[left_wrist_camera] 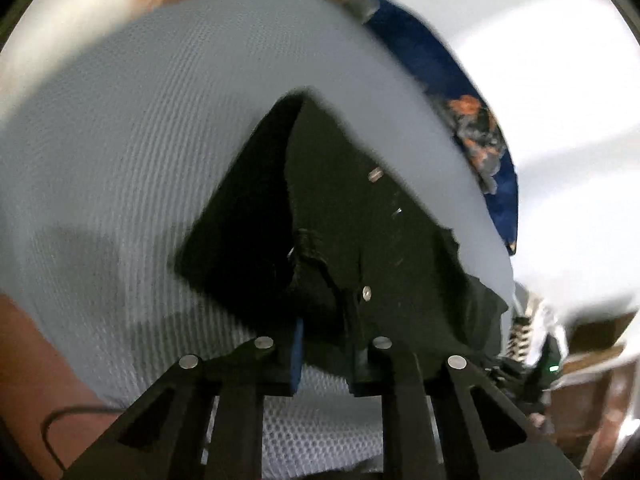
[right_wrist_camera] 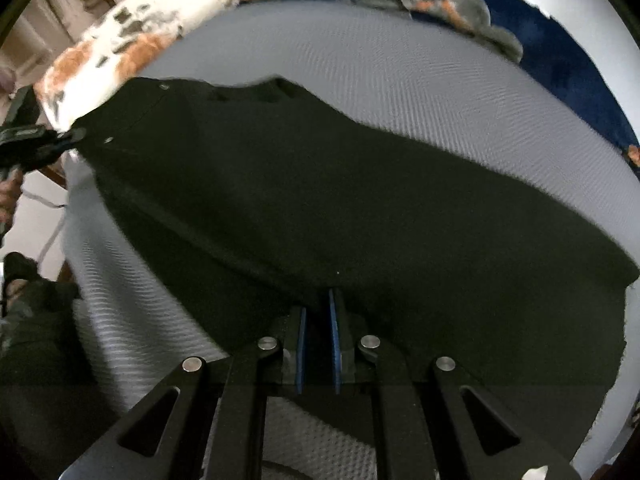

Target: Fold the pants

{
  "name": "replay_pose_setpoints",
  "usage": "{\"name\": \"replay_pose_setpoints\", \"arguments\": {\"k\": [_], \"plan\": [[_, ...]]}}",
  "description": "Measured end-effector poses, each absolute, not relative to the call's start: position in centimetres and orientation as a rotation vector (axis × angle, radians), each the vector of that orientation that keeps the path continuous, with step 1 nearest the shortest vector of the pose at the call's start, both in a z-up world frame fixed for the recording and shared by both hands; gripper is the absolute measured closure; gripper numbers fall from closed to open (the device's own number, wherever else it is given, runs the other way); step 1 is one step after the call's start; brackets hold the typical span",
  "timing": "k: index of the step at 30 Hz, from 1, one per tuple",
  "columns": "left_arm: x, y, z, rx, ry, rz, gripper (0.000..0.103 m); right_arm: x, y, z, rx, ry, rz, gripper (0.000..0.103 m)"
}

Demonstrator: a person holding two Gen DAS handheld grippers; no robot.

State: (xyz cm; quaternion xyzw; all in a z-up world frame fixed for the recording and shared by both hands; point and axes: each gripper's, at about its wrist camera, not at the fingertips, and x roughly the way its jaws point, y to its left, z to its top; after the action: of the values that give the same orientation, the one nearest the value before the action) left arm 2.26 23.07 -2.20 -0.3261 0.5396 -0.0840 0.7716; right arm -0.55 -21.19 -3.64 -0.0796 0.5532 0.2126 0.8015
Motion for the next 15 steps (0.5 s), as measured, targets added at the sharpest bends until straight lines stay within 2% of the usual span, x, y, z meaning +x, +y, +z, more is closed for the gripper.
{"name": "replay_pose_setpoints", "arguments": {"k": [5,11,15], "plan": [[4.7,23.2,-0.1,-0.551,1.098,-0.229,0.087,-2.3,-19.9,-3.6,-0.186,1.185,0.493,0.094],[3.2,23.7,-5.9,-0.385,1.273,-0.203,0.086,-2.5,-19.2,-8.3,-0.153,1.282,0.491,0.094],[2.4,23.6,-5.9,-0.358,1.242,-0.189,0.082,-2.1,-19.1,-8.2,-0.163,1.288,0.503,0.094]]}}
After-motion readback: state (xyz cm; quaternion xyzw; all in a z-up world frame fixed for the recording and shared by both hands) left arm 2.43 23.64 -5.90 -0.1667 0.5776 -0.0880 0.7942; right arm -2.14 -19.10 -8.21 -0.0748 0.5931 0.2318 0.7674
